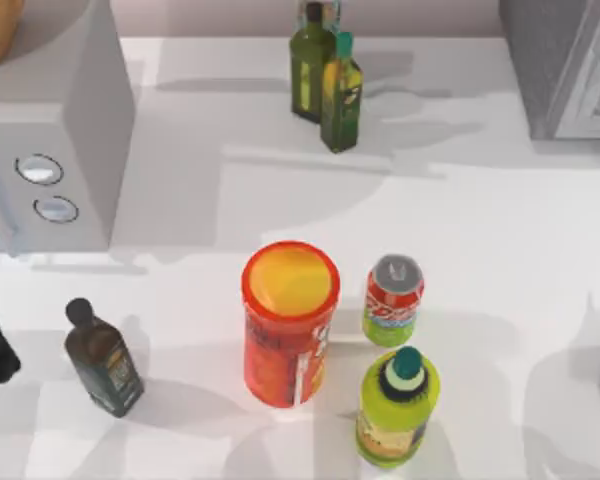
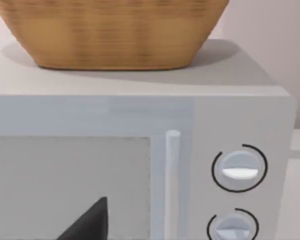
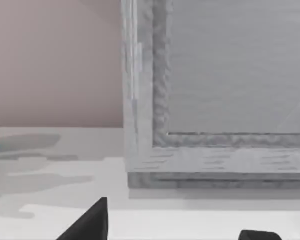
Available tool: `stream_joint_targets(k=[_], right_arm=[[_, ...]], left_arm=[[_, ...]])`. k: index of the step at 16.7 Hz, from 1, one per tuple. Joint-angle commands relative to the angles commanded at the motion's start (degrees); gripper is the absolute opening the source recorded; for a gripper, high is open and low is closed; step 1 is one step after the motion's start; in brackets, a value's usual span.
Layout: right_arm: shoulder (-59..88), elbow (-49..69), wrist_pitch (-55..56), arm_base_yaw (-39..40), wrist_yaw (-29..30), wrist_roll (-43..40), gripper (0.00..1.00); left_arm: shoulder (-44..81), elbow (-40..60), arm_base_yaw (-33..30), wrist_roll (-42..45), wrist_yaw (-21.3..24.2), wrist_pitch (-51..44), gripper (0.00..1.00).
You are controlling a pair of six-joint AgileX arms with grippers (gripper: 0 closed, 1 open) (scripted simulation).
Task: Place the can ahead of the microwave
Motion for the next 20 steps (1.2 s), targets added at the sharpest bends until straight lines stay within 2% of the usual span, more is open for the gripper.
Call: stream_joint_targets(k=[5, 9, 13, 20], right_arm=[[0.0, 0.0, 0.0, 0.0, 0.0, 0.0, 1.0], [0.0, 0.0, 0.0, 0.0, 0.0, 0.0, 1.0], [0.0, 0.0, 0.0, 0.0, 0.0, 0.0, 1.0], [0.0, 0.0, 0.0, 0.0, 0.0, 0.0, 1.0]], left_arm=[[3.5, 3.5, -1.7, -0.1, 0.1, -2.6, 1.0], [16.5, 16.4, -7.1, -0.6, 0.3, -11.8, 1.0], [38.4, 37.8, -15.0, -1.0, 0.2, -25.9, 1.0], [85.9, 82.5, -30.8, -1.5, 0.0, -55.1, 1.0]])
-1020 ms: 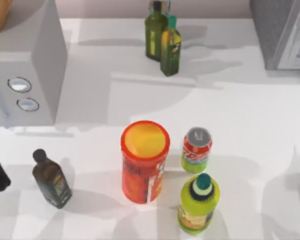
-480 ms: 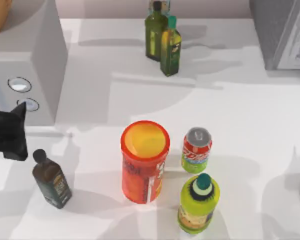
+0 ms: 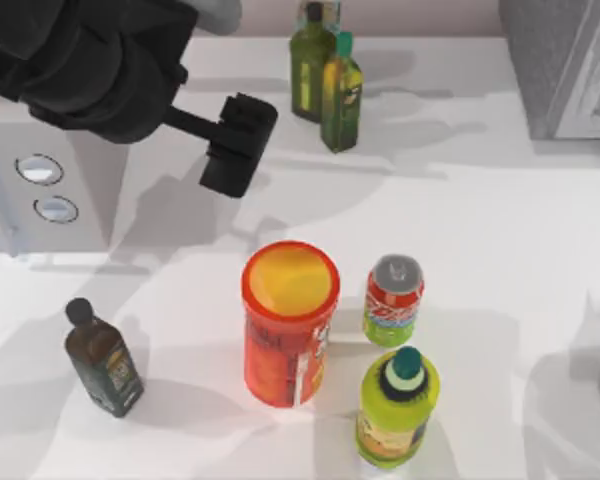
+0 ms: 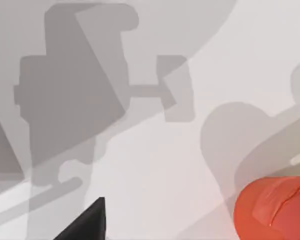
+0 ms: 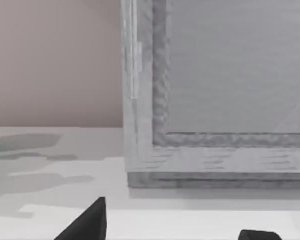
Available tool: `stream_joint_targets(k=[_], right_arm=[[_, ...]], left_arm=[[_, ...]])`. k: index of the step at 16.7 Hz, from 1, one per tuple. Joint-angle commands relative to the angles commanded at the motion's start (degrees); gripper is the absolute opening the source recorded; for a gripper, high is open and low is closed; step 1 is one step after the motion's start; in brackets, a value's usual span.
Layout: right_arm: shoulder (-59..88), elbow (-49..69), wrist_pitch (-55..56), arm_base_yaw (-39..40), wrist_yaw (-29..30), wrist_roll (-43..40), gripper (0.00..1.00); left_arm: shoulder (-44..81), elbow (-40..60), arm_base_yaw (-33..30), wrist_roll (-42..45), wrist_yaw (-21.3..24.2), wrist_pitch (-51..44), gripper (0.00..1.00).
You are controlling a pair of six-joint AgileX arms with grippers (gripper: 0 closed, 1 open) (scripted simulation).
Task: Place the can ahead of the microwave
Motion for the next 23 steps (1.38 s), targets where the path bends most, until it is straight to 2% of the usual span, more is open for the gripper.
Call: stream_joint_targets(k=[6, 11, 14, 19, 23], right_arm=[[0.0, 0.0, 0.0, 0.0, 0.0, 0.0, 1.0], [0.0, 0.0, 0.0, 0.0, 0.0, 0.0, 1.0], [0.0, 0.0, 0.0, 0.0, 0.0, 0.0, 1.0], [0.0, 0.0, 0.0, 0.0, 0.0, 0.0, 1.0], [0.0, 0.0, 0.0, 0.0, 0.0, 0.0, 1.0]], left_arm=[[35.0, 33.8, -11.6, -0.6, 0.1, -20.7, 1.0], [50.8, 50.9, -17.5, -1.0, 0.3, -30.2, 1.0], [53.5, 54.0, -18.7, -1.1, 0.4, -32.0, 1.0], [53.5, 53.7, -18.4, -1.1, 0.4, -31.7, 1.0], [52.8, 47.2, -18.5, -1.0, 0.4, -25.8, 1.0]])
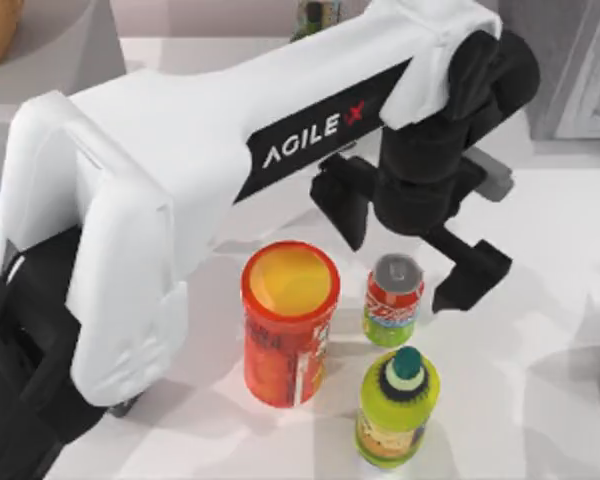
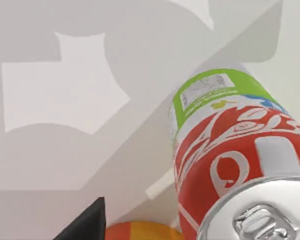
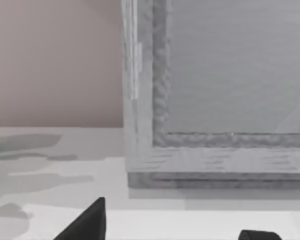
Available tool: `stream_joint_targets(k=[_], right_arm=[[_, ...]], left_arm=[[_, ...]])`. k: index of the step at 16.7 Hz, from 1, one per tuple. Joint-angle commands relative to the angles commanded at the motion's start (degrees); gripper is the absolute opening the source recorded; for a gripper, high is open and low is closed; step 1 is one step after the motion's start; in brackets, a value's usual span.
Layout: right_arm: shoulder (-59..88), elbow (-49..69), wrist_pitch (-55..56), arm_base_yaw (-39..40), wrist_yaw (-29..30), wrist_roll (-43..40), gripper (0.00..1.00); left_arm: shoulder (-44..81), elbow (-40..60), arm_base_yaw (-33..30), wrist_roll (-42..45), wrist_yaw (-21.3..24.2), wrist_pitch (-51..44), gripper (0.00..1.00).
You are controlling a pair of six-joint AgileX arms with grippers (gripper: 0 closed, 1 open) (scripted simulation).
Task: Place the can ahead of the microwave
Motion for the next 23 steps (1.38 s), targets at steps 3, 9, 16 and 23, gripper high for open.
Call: stream_joint_targets(k=[3, 9, 16, 23], right_arm=[[0.0, 0.0, 0.0, 0.0, 0.0, 0.0, 1.0], [0.0, 0.0, 0.0, 0.0, 0.0, 0.0, 1.0], [0.0, 0.0, 0.0, 0.0, 0.0, 0.0, 1.0], [0.0, 0.0, 0.0, 0.0, 0.0, 0.0, 1.0]], left_arm=[[-0.4, -7.0, -0.1, -0.1, 0.0, 6.3, 1.0], [-0.6, -9.1, -0.1, -0.1, 0.0, 8.4, 1.0], [-0.6, -9.1, -0.1, -0.1, 0.0, 8.4, 0.47], [-0.6, -9.1, -0.1, -0.1, 0.0, 8.4, 0.0]])
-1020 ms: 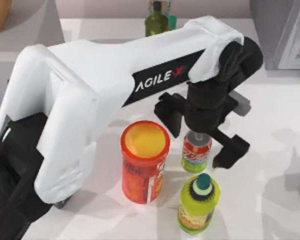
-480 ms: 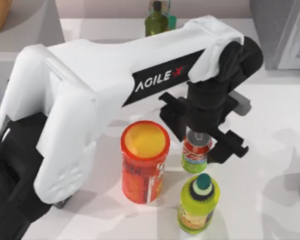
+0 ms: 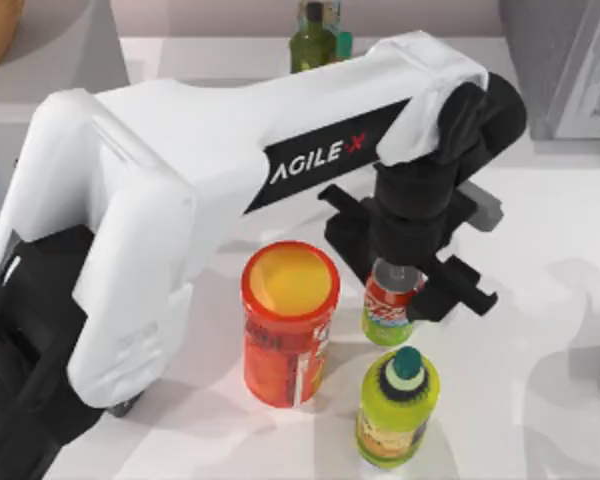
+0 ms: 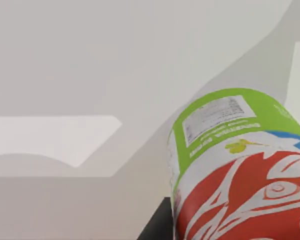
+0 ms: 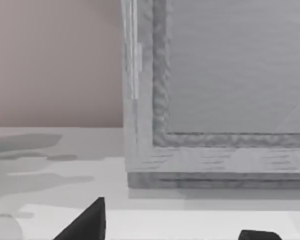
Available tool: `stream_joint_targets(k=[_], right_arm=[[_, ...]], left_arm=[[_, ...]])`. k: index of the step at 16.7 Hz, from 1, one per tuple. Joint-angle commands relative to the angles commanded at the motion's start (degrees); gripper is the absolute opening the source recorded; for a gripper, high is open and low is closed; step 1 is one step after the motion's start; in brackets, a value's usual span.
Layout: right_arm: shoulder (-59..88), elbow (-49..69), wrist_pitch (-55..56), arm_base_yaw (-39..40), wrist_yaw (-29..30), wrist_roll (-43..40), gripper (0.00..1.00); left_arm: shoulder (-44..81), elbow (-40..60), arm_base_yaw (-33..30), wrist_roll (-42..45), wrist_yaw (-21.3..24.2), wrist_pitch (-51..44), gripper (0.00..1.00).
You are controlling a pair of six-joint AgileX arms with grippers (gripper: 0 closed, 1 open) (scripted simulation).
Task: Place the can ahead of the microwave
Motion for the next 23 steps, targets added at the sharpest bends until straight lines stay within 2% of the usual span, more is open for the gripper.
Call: stream_joint_targets(k=[9, 16, 23], right_arm=[[0.0, 0.0, 0.0, 0.0, 0.0, 0.0, 1.0], [0.0, 0.0, 0.0, 0.0, 0.0, 0.0, 1.0], [0.0, 0.0, 0.0, 0.0, 0.0, 0.0, 1.0]], left_arm=[[0.1, 0.2, 0.0, 0.1, 0.0, -0.2, 0.0], [0.2, 9.1, 0.0, 0.0, 0.0, -8.9, 0.0], [-0.8, 8.0, 1.3, 0.2, -0.2, -8.4, 0.0]])
